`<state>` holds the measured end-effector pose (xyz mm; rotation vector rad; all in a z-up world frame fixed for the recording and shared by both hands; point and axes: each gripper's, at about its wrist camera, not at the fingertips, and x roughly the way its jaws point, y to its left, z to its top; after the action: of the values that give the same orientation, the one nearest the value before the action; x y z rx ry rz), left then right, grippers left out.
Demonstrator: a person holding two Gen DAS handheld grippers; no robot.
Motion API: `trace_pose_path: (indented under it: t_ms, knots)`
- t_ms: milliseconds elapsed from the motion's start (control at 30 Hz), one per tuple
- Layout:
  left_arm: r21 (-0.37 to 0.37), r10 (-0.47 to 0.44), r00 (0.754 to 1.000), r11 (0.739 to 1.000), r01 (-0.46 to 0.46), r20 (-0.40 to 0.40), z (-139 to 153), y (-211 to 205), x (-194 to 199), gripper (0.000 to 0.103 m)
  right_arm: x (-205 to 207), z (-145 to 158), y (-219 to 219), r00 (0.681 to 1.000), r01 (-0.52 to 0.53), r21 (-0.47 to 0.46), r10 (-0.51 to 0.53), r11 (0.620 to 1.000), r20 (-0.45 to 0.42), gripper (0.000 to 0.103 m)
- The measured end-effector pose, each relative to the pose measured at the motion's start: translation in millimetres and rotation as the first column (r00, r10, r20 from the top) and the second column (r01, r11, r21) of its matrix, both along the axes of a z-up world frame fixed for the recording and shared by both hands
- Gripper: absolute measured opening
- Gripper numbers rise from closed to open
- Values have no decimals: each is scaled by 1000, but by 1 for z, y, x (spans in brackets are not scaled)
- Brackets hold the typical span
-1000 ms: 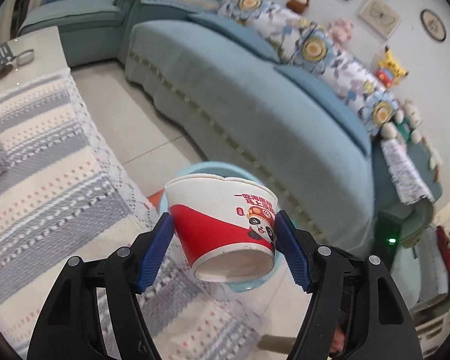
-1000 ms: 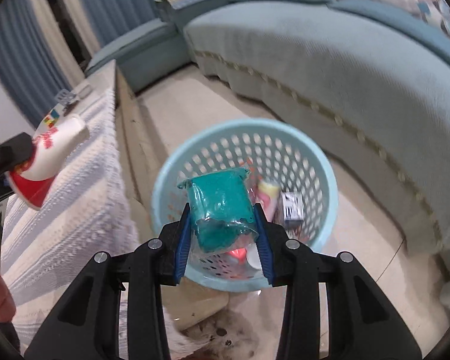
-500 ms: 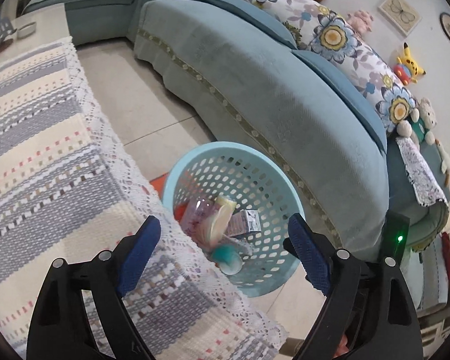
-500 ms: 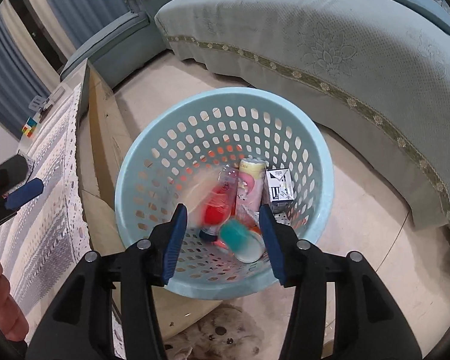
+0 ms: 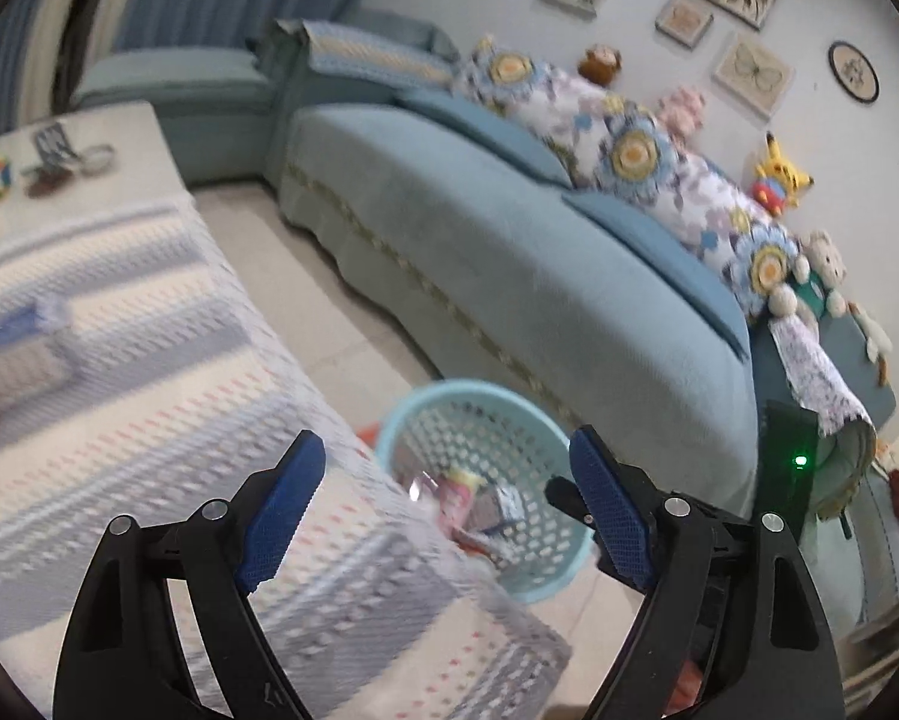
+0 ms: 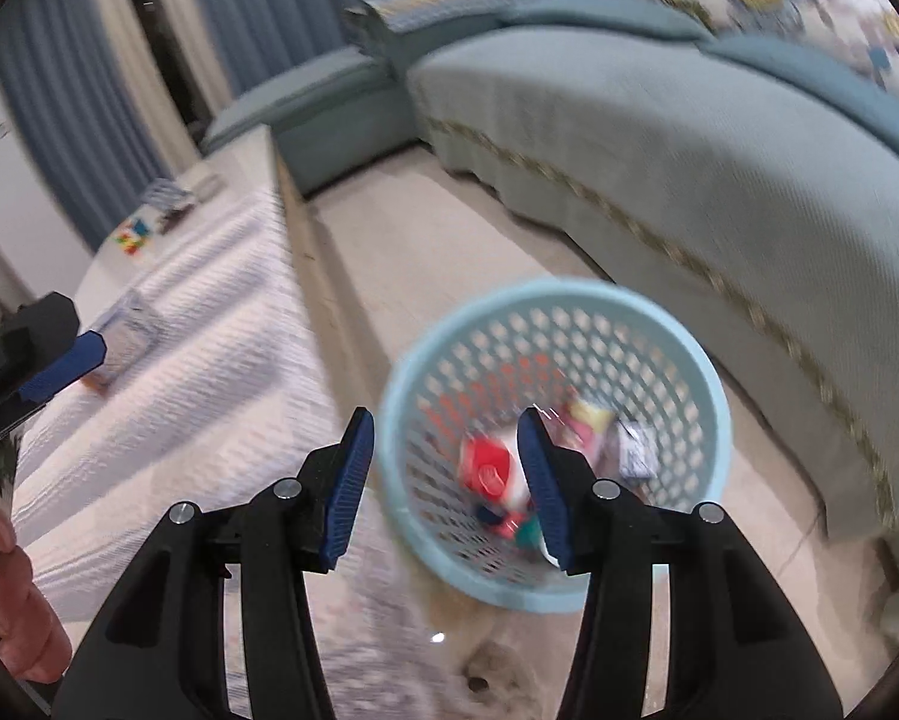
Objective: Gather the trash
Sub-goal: 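Move both tools back over the table toward the remaining trash, then grasp the orange panda snack bag with the left tool while the right tool grasps the blue milk carton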
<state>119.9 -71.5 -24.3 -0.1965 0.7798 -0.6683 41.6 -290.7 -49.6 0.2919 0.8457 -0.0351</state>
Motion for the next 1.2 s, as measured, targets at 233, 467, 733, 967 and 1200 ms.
trace_pose_path:
  t_ms: [233, 467, 733, 967, 1200]
  knots:
    - [-32, 283, 955, 959, -281, 86, 31, 92, 4, 83, 27, 45, 60, 988, -101, -5, 101, 995, 116, 46]
    - [-70, 591, 806, 805, -589, 12, 19, 201, 31, 83, 82, 68, 138, 961, -214, -4, 211, 977, 179, 46]
    - [61, 672, 739, 740, -669, -46, -30, 234, 74, 86, 141, 30, 206, 917, -376, -47, 379, 925, 122, 46]
    - [63, 668, 739, 744, -665, -90, -59, 231, 103, 85, 199, -3, 230, 908, -415, 64, 408, 907, 97, 46]
    - [-5, 636, 762, 767, -641, -118, -77, 253, 104, 46, 225, -35, 255, 897, -442, 95, 441, 892, 36, 37]
